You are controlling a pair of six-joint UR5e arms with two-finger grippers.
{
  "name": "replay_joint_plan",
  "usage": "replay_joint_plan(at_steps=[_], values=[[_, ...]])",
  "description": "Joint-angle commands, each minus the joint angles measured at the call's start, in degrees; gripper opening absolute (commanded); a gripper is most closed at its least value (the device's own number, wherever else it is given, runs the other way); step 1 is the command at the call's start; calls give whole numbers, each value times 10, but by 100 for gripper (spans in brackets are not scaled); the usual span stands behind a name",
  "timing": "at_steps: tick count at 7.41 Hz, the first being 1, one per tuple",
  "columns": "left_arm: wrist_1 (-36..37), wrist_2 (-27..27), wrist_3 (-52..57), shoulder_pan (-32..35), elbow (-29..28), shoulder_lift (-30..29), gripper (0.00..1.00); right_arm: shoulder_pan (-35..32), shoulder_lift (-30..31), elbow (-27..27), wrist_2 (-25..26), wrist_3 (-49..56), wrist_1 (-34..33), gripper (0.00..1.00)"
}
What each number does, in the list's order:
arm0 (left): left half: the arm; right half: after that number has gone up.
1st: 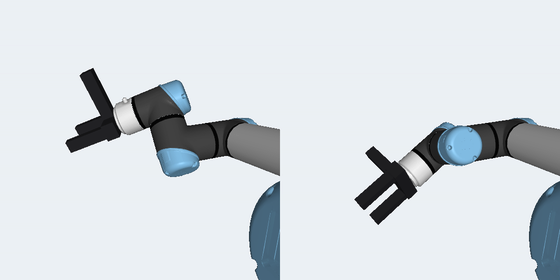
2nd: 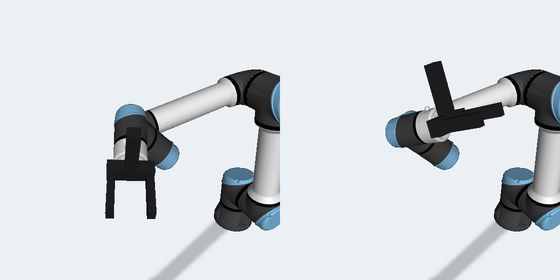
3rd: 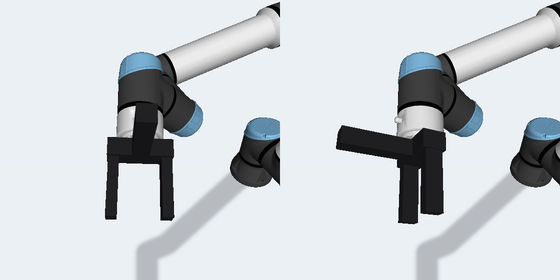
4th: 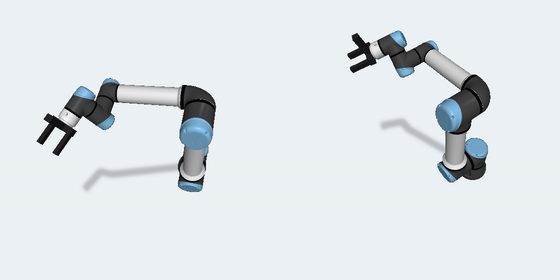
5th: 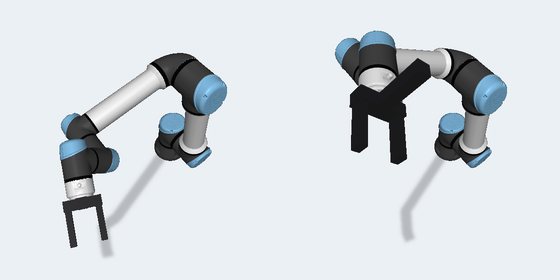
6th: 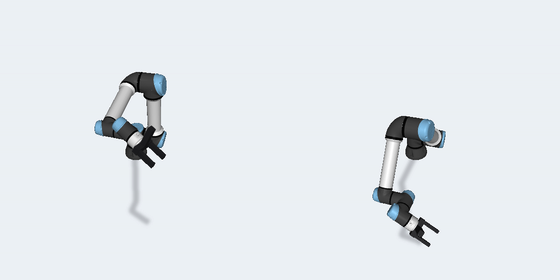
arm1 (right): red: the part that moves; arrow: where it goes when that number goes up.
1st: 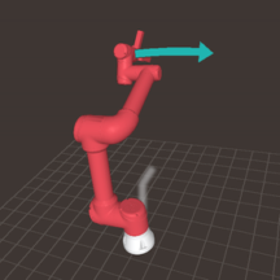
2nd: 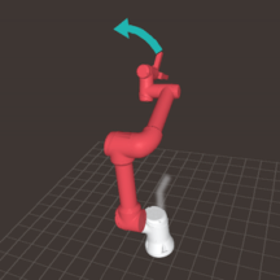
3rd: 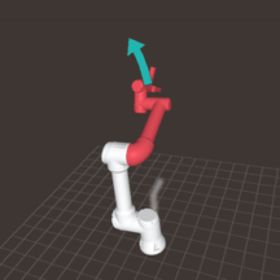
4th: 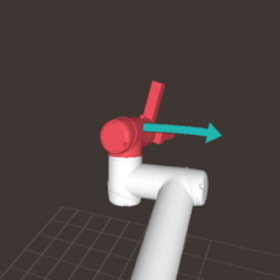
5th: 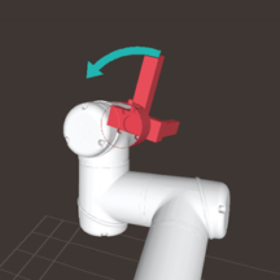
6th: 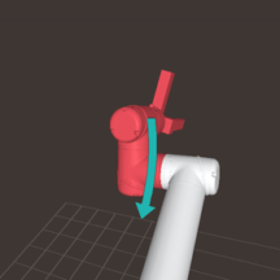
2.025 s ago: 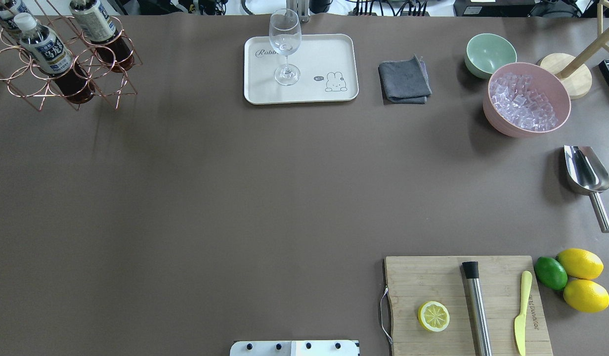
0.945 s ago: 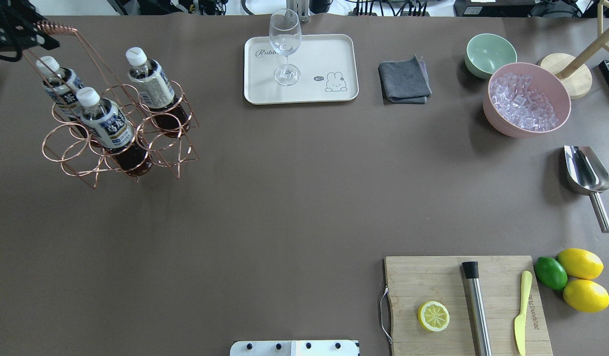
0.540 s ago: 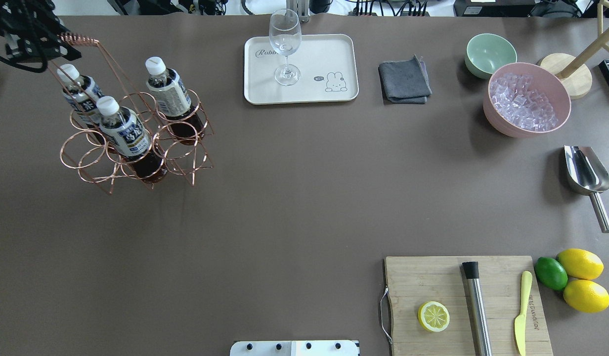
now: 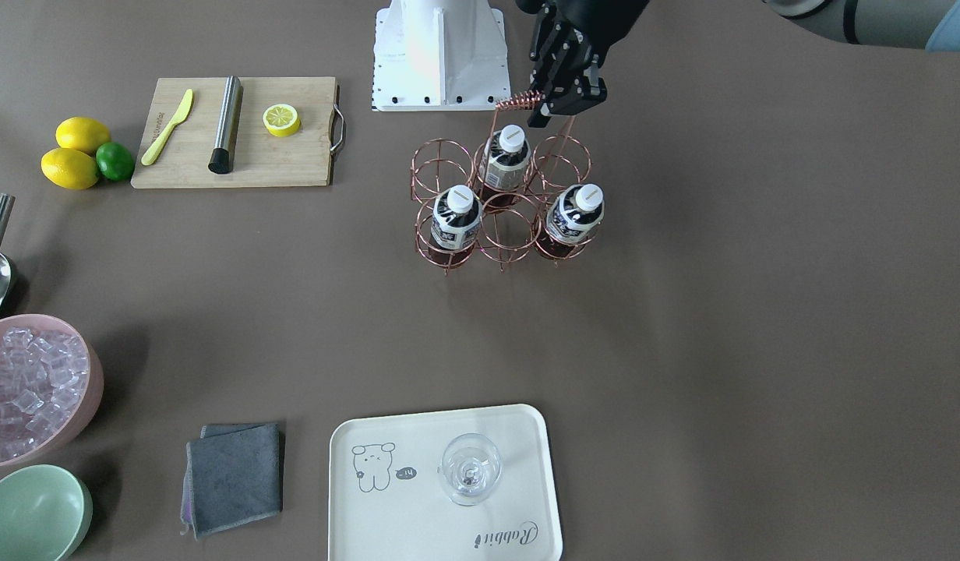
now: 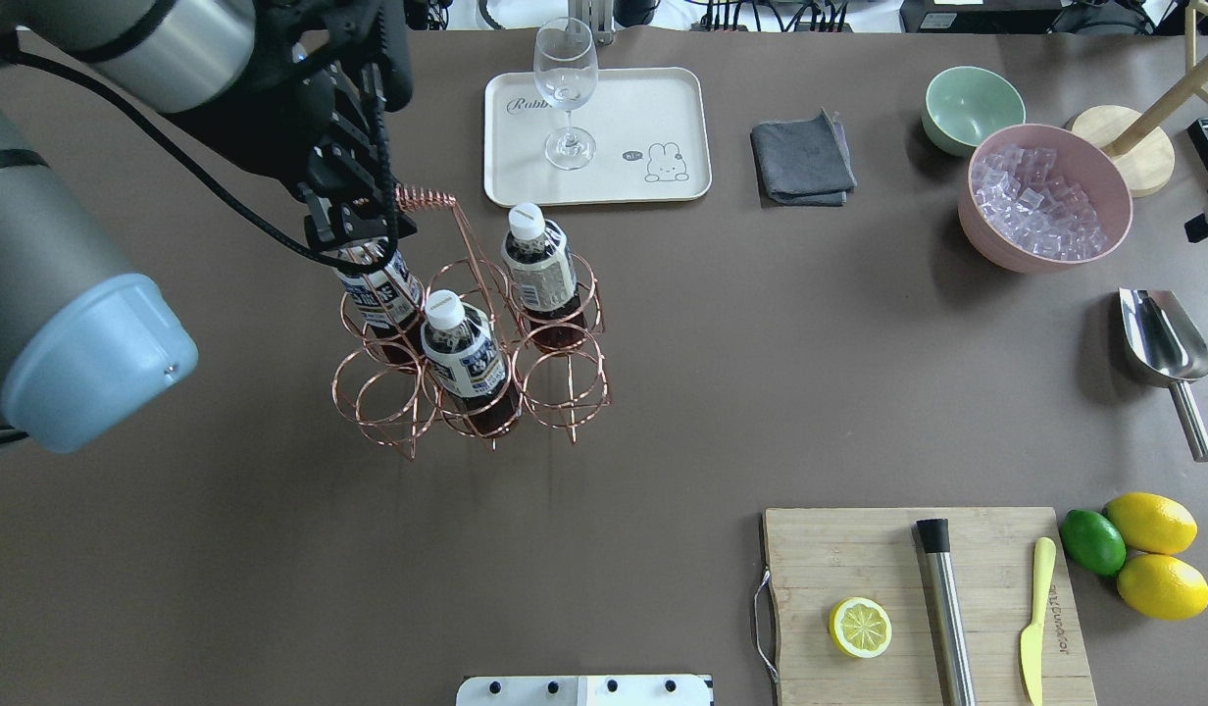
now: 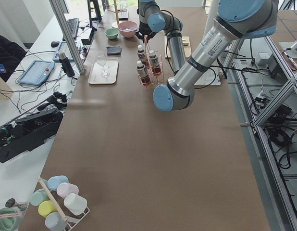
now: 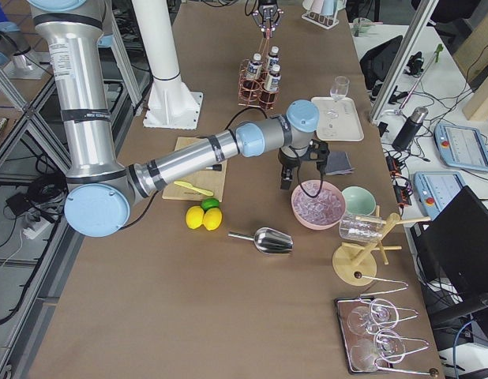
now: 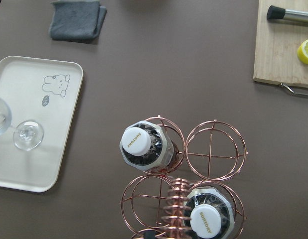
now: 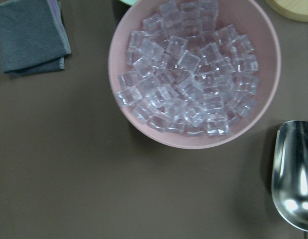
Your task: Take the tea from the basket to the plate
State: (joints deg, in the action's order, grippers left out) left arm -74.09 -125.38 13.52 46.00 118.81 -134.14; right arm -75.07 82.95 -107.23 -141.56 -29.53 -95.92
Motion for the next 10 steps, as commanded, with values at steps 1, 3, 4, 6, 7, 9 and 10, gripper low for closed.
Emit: replay_joint_plan(at_steps=[1,3,4,6,7,9,10], values=[[-1,47,-39,-73,-3,-37,0,86,-94,-1,0,-131,0,100],[-38,71,-53,-99,-23,-38,0,114,-121,-4,-6,-158,4,100],[-47,74,-54,-110,-38,-46,0,120,-132,-3,-55,-159,4,100],[-54,75,-67,-116,-43,-48,0,141,-168,2,-61,-173,0,100],[-56,75,-67,-116,-41,-45,0,163,-177,0,-61,-231,6,100],[-56,75,-67,-116,-39,-39,0,204,-208,6,-61,-284,5,100],[-56,75,-68,-116,-39,-38,0,216,-213,8,-62,-332,5,100]])
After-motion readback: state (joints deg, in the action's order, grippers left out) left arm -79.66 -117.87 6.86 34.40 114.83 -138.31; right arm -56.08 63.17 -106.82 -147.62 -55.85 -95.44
